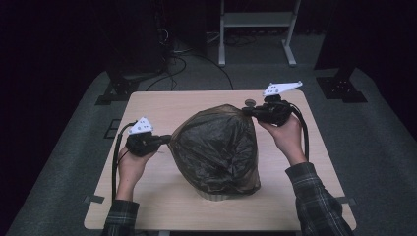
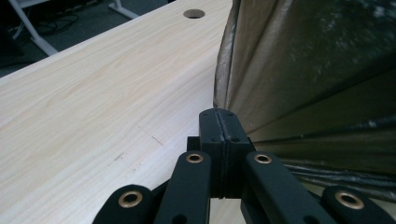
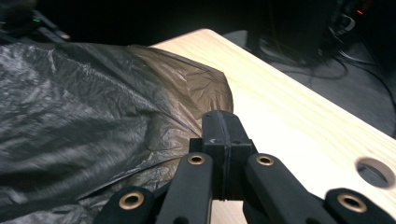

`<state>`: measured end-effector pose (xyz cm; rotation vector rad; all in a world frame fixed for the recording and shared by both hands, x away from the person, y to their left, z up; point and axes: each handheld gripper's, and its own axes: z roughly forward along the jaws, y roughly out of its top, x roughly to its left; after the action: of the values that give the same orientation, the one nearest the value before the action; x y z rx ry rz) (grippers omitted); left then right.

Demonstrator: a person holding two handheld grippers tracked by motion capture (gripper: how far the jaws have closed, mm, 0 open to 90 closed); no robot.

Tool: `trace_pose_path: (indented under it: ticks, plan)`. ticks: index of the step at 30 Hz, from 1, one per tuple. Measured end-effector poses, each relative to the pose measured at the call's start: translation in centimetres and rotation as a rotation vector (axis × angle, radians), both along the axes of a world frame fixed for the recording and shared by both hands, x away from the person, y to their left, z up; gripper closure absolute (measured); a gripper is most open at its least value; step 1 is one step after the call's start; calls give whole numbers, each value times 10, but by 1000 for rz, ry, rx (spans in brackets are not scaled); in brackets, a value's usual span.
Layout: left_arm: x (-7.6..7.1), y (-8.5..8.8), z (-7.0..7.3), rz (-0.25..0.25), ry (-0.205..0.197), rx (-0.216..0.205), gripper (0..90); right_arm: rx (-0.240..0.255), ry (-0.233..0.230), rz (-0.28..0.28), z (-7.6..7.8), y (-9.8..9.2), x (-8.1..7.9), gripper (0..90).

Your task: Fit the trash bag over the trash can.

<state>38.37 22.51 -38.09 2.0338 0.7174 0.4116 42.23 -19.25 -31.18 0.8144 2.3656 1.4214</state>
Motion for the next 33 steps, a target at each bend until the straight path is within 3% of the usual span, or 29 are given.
trace_pose_path:
  ticks: [5, 7, 9, 14, 15, 16, 18, 20, 21, 26, 28, 33]
  plan:
    - [13, -6, -5, 5, 22, 22, 899, -30, 40, -75, -16, -6, 20, 900]
    - [17, -10, -11, 6, 36, 47, 899, -41, 77, -98, -35, -9, 30, 900]
    - [17, -11, -14, 6, 44, 59, 899, -42, 89, -103, -40, -9, 32, 900]
    - [18, -14, -26, 5, 72, 108, 899, -72, 149, -116, -73, -11, 37, 900]
    - [17, -14, -30, 9, 80, 117, 899, -78, 170, -120, -85, -11, 39, 900]
    - [17, -14, -30, 9, 80, 117, 899, -78, 170, -120, -85, -11, 39, 900]
    - [16, -13, -36, 11, 93, 127, 899, -87, 202, -126, -102, -10, 41, 900]
    - [16, -14, -40, 12, 99, 137, 899, -92, 204, -124, -104, -9, 42, 900]
    - [16, -14, -42, 12, 102, 132, 899, -117, 216, -126, -112, -6, 43, 900]
    - [14, -10, -44, 2, 105, 109, 895, -128, 202, -121, -113, -4, 41, 900]
    - [13, -7, -41, -2, 104, 104, 854, -118, 172, -130, -106, -5, 39, 773]
    - [3, 1, -31, -9, 89, 93, 749, -53, 137, -149, -81, -16, 33, 628]
